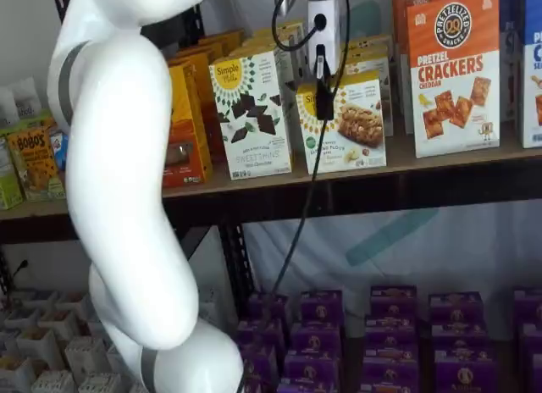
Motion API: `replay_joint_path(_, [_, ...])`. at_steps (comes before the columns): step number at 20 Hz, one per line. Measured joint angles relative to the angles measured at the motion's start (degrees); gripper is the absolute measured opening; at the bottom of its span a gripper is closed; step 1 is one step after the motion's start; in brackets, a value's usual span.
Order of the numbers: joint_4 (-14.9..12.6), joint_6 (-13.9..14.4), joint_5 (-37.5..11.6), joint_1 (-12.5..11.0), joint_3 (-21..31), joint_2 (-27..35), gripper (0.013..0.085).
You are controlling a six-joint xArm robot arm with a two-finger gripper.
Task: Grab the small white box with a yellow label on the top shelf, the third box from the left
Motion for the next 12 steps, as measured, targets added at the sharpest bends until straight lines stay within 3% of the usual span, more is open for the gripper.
replay_joint_path(3, [0.04, -0.05, 0.24, -0.09, -0.09, 0.00, 0.0370])
replay_joint_path(12, [-0.32, -0.08, 0.64, -0.09, 0.17, -0.38, 0.0370])
